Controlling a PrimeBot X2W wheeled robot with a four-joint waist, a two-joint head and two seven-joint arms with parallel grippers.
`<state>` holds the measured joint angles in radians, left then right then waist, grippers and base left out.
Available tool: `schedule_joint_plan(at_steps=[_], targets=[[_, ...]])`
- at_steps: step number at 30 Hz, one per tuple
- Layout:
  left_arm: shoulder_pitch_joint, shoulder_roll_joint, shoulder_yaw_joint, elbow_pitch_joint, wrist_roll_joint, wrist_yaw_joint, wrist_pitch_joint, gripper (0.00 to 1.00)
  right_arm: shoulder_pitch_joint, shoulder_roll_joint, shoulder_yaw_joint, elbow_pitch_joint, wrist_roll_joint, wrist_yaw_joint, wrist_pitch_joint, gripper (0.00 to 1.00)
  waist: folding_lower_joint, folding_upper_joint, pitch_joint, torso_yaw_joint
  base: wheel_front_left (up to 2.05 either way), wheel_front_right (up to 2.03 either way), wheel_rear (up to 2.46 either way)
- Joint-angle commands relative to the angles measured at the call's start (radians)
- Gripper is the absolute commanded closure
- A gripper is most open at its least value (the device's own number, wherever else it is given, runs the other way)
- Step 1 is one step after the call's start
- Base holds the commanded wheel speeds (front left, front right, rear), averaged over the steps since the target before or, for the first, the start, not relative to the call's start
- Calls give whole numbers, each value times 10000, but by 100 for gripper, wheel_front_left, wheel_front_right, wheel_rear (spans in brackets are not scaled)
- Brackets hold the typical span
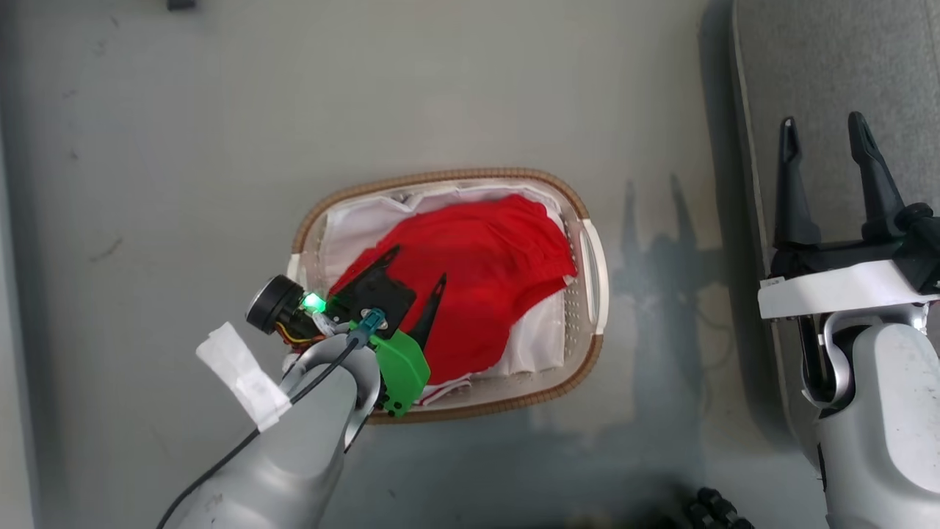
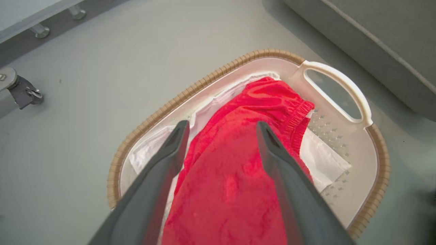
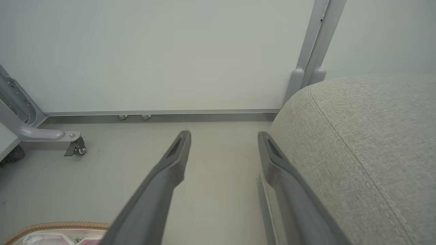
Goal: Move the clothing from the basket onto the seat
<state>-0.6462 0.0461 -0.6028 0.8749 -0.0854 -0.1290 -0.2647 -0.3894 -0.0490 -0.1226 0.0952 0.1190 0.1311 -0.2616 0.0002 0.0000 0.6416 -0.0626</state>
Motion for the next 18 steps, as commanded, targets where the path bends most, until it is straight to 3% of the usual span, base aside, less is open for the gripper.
schedule_joint_plan(at_steps=[1, 7, 13, 18], targets=[[-411, 77, -260, 340, -67, -23, 5, 0, -175, -26, 84, -71, 86, -6, -53, 0, -2, 0, 1087, -594, 0, 0, 0], [-1304, 78, -1117, 1459, -350, -24, 5, 0, -327, -28, 394, -174, 345, -6, -53, 0, -2, 0, 1660, -897, 0, 0, 0], [-2067, 176, -1304, 2362, -396, -3, 4, 0, -400, -26, 673, -254, 618, -6, -53, 0, -2, 0, 2040, -1161, 0, 0, 0], [-2762, 297, -1218, 3428, -468, 389, 117, 0, -491, -26, 955, -235, 917, -6, -51, 0, -2, 0, 2296, -1436, 0, 0, 0]])
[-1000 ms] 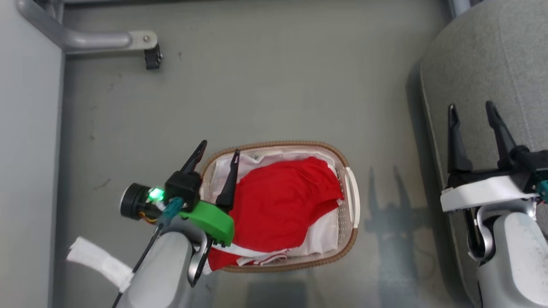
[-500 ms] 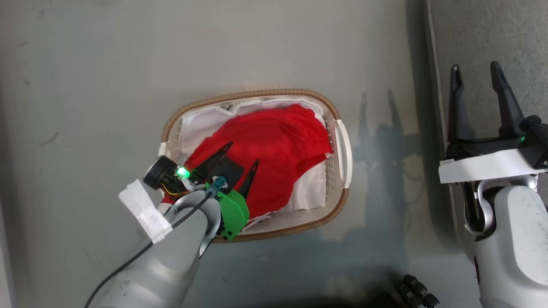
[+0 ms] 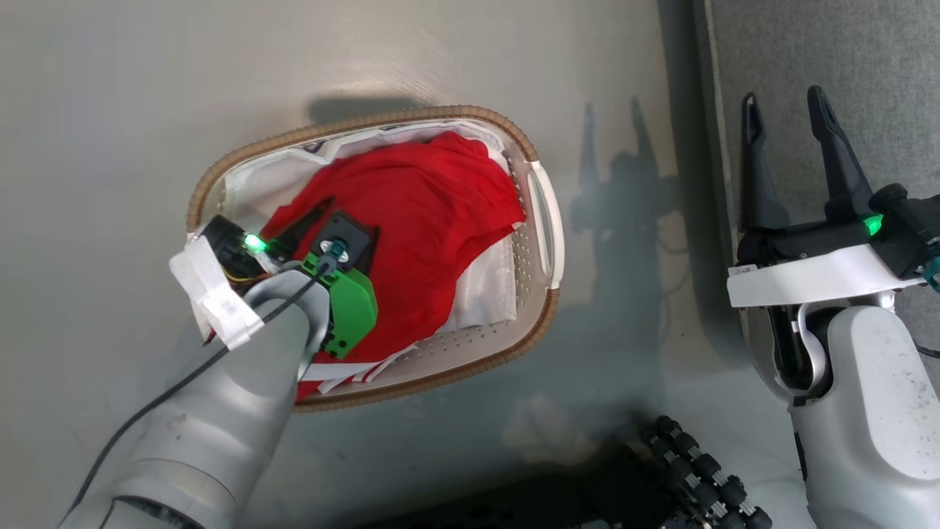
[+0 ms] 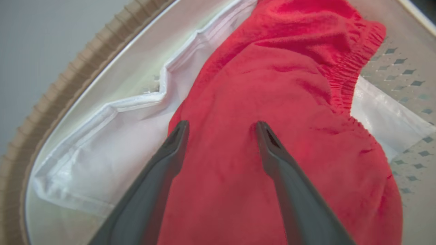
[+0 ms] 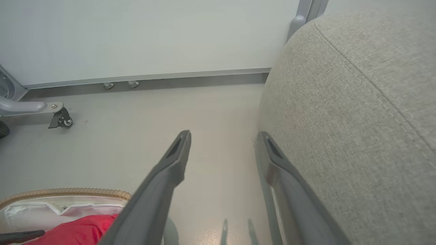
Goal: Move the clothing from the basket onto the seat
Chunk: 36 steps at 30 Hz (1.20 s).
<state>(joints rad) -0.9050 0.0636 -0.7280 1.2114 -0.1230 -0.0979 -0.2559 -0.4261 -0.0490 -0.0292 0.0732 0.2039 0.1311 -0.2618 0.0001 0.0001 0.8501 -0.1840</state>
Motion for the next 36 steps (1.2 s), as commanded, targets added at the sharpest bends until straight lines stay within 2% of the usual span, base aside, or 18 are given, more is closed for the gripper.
schedule_joint_plan(at_steps=[1, 7, 12, 13, 14, 15, 16, 17, 18, 24, 36], targets=[[-257, 147, 81, 144, -137, 167, 54, 0, -129, -28, 54, -13, 112, -6, -51, 0, -1, -1, 238, -260, 0, 0, 0], [-534, 333, 286, 521, -368, 448, 485, 0, -122, -26, 267, 18, 367, -6, -51, 0, -1, -1, 362, -469, 0, 0, 0], [-588, 368, 310, 663, -582, 187, 1063, 0, -105, -28, 418, 26, 514, -6, -51, 0, -1, -1, 433, -598, 0, 0, 0], [-556, 333, 300, 681, -628, 137, 1193, 3, -93, -26, 441, 32, 534, -6, -49, 0, -1, -1, 440, -609, 0, 0, 0], [-516, 298, 292, 689, -676, 103, 1282, 22, -79, -26, 459, 38, 547, -6, -51, 0, -1, -1, 441, -615, 0, 0, 0], [-464, 258, 294, 695, -746, 64, 1384, 60, -58, -28, 477, 45, 572, -6, -51, 0, -1, -1, 438, -621, 0, 0, 0], [-412, 231, 280, 704, -774, 24, 1462, 66, -42, -26, 499, 56, 586, -6, -51, 0, -1, -1, 433, -627, 0, 0, 0], [-353, 207, 267, 714, -816, 12, 1539, 89, -26, -28, 530, 69, 602, -6, -51, 0, -1, -1, 424, -637, 0, 0, 0], [-312, 198, 258, 723, -852, 8, 1614, 100, -24, -28, 563, 74, 618, -6, -51, 0, -1, -1, 418, -647, 0, 0, 0], [-97, 202, 213, 749, -966, 34, 1732, 100, 17, -28, 666, 22, 641, -7, -51, 0, -1, -1, 364, -677, 0, 0, 0], [604, -24, 122, 500, -1423, -206, 377, 100, 300, -29, 526, 451, 294, -7, -51, 0, -1, -1, -649, -133, 0, 0, 0]])
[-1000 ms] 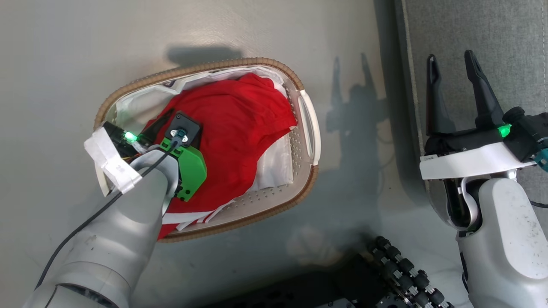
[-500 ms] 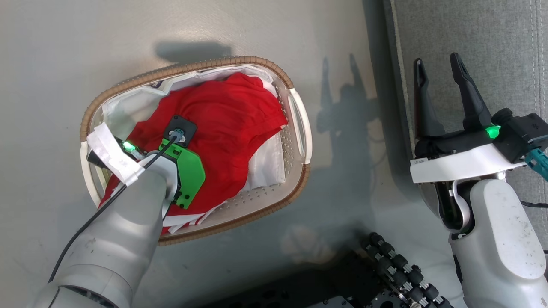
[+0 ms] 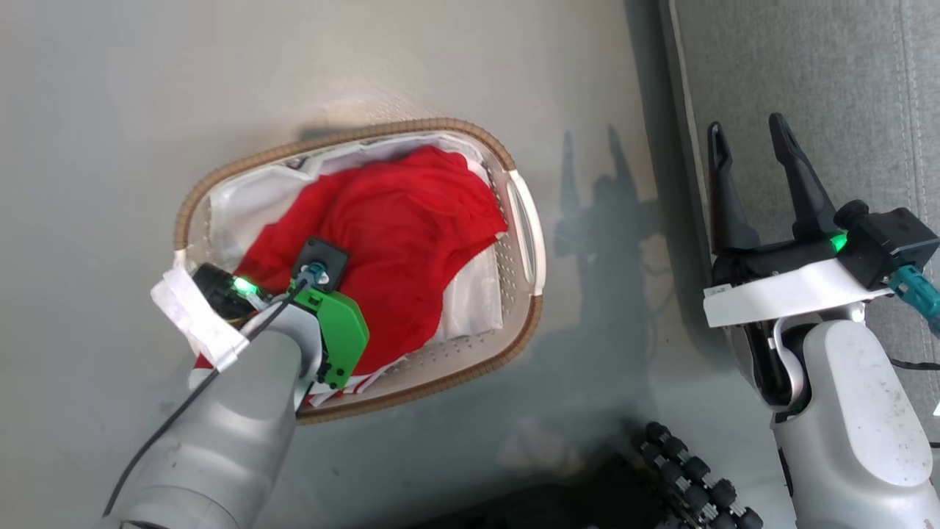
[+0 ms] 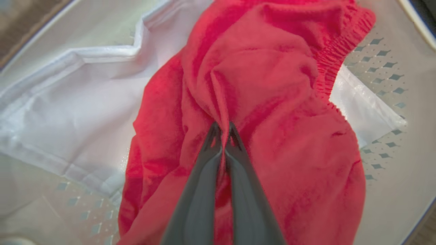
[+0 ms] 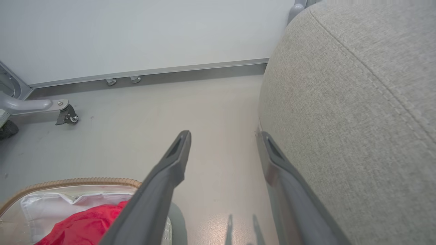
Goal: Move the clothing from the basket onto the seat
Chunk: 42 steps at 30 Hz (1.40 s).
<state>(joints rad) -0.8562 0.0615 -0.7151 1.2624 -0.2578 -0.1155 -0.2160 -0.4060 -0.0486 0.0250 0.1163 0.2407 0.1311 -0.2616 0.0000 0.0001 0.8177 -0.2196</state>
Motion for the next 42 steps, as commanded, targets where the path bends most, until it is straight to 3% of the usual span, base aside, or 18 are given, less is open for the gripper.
schedule_joint_plan(at_steps=[1, 12, 23, 31, 42], targets=[[209, -19, 2, -97, -164, -64, -123, 100, 131, -33, -39, 58, -121, -7, -51, 0, 0, -1, -499, 298, 0, 0, 0], [1277, -48, -92, -2008, -715, -151, -499, 100, 840, -38, -277, 422, -719, -7, -53, 0, 0, -1, -2603, 1076, 0, 0, 0], [2337, 914, 425, -5086, -410, 184, -486, 100, 1894, -38, -407, 772, -1207, -7, -51, 0, 0, -1, -4928, 1504, 0, 0, 0], [1821, 1453, 515, -6181, -193, 235, -397, 100, 2481, -35, -196, 917, -1297, -7, -53, 0, 0, -1, -6173, 1525, 0, 0, 0], [623, 2095, 504, -7773, -84, 119, 692, 100, 2738, -37, 495, 841, -1372, -7, -53, 0, 0, -1, -7098, 1457, 0, 0, 0]])
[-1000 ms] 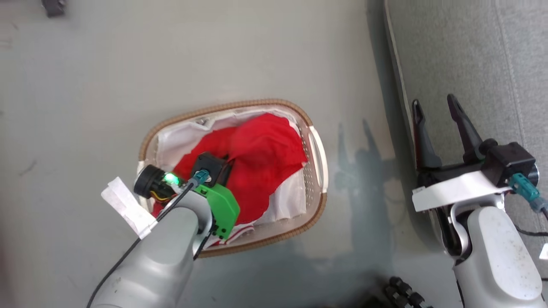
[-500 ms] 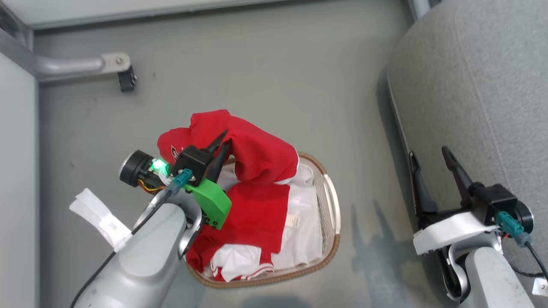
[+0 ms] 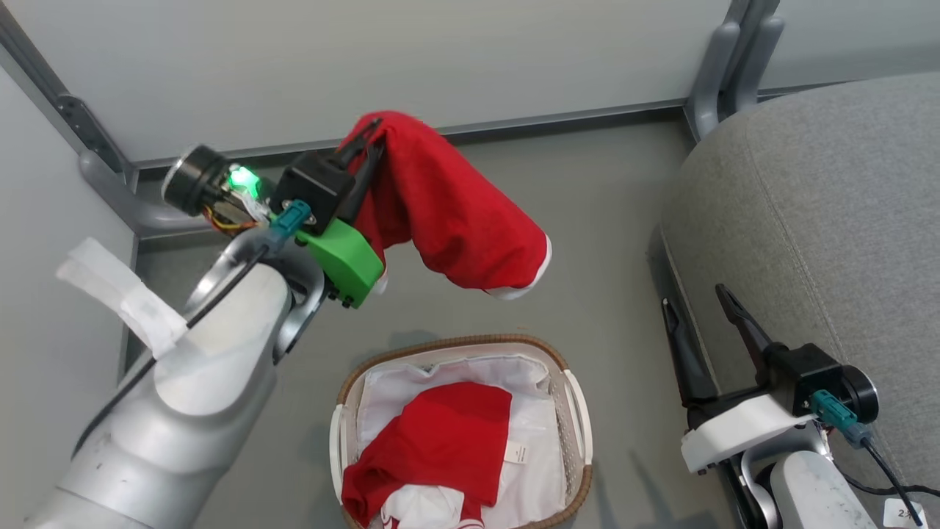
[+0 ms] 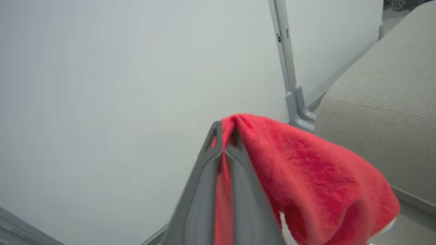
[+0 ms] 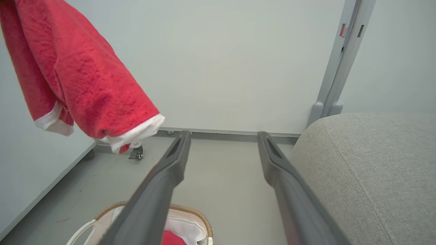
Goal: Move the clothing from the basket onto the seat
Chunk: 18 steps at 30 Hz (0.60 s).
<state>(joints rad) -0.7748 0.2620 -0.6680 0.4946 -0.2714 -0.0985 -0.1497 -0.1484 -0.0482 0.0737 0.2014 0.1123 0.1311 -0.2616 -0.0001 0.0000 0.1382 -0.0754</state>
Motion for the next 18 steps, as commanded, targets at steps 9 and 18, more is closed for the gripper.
schedule_joint_plan(at_steps=[9, 18], targets=[[-1128, 718, -78, -1722, -139, -213, 1154, 100, -395, -36, 955, -66, -372, -7, -53, 0, 1, 0, -431, 65, 0, 0, 0], [-1461, 1002, -113, -3001, -487, -205, 1886, 100, -1229, -37, 1871, 243, -1000, -7, -53, 0, 1, 0, -568, 257, 0, 0, 0]])
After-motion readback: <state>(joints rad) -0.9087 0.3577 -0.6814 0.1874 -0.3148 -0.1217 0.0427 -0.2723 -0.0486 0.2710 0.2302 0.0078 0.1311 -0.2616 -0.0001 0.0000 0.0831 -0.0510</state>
